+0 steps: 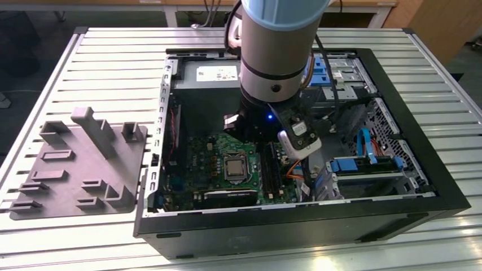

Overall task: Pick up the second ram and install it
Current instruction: 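Insert the second ram into the second slot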

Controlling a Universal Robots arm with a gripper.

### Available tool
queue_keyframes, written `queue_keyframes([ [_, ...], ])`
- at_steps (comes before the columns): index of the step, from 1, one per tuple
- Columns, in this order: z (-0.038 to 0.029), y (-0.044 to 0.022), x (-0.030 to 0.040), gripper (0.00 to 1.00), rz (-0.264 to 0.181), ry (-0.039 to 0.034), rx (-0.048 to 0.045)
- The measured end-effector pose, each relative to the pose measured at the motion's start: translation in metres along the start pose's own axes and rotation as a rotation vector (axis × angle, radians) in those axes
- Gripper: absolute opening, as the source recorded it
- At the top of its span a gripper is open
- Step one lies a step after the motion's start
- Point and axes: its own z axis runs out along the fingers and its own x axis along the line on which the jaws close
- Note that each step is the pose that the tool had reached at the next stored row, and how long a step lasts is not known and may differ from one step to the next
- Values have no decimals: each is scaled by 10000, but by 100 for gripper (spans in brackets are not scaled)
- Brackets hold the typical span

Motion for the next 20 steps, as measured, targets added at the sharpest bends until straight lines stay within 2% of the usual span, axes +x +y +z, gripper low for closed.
queue_keyframes([
  [20, 36, 3, -16, 11, 59, -5, 0],
])
